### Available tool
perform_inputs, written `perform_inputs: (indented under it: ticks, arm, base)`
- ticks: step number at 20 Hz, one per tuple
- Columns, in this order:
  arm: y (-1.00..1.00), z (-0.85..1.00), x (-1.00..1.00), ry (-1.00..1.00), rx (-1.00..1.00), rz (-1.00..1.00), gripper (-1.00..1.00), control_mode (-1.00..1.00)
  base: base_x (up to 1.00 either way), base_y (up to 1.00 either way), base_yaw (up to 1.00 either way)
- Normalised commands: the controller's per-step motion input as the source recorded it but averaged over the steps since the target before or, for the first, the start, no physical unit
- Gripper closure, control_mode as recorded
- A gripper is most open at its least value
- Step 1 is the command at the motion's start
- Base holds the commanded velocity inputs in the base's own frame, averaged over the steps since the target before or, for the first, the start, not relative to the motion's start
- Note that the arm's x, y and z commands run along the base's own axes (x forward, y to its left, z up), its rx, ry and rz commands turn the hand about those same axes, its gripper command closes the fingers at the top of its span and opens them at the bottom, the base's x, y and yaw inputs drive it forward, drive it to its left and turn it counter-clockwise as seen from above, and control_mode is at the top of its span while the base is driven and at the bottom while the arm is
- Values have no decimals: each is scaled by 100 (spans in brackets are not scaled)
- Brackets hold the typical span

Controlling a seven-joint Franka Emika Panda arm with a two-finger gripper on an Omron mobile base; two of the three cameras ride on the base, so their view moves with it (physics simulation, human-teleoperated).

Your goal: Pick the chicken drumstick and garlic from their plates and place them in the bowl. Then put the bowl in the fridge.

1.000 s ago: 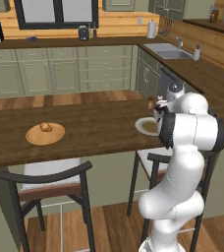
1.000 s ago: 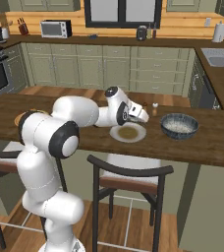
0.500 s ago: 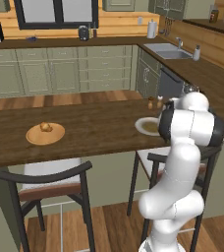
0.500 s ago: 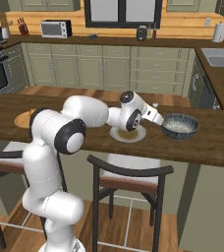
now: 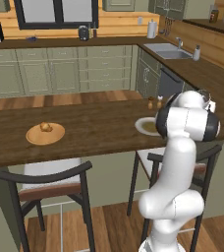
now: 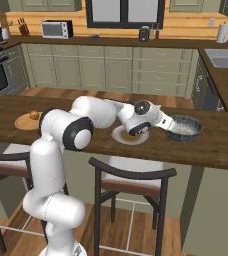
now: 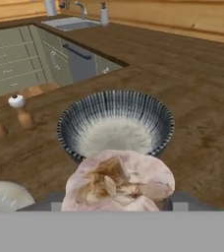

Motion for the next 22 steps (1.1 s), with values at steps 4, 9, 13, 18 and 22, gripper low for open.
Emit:
perform_inputs:
  ticks: [4,9,13,18,22]
  arm:
    - [-42,-1,4,0,2,0,100,-100]
    - [-19,-3,21,0,5,0,100,-100]
    - [-8,-8,32,0,3,0,100,-100]
    - [-8,0,47,1,0,0,100,-100]
    - [-2,0,56,2,0,0,100,-100]
  base:
    - [0,0,0]
    - [0,0,0]
    - [0,0,0]
    - [0,0,0]
    - [0,0,0]
